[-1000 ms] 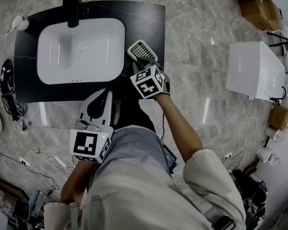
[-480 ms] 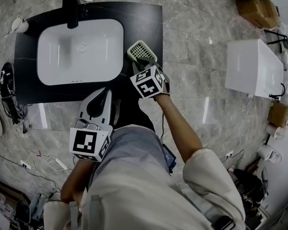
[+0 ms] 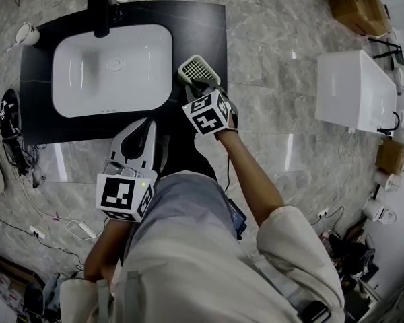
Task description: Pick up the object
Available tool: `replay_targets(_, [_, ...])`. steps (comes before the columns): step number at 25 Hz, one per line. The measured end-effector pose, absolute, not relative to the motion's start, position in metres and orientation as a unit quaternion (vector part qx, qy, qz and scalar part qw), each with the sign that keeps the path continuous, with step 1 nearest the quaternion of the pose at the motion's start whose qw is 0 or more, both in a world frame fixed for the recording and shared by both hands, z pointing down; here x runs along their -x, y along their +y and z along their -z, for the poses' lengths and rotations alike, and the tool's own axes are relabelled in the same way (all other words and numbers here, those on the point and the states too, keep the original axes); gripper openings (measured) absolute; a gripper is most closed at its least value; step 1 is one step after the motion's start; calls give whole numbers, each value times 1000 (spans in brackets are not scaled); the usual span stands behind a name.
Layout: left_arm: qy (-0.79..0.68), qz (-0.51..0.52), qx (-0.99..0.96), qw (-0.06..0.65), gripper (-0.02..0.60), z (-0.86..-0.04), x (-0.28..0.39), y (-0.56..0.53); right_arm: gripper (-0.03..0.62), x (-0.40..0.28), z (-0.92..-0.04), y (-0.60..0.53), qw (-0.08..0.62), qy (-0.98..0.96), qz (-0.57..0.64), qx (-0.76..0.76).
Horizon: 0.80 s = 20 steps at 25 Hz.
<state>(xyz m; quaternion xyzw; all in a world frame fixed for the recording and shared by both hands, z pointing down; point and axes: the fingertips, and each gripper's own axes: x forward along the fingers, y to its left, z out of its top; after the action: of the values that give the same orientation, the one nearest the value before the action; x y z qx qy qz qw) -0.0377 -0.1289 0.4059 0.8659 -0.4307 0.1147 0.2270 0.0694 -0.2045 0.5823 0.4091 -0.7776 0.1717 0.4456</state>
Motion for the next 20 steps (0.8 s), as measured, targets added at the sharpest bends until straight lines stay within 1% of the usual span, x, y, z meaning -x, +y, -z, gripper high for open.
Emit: replay_targets(20, [-416,-108,-876,219,2,-401,38,-120,54,-68,-559,-185,428,-779,-168,-427])
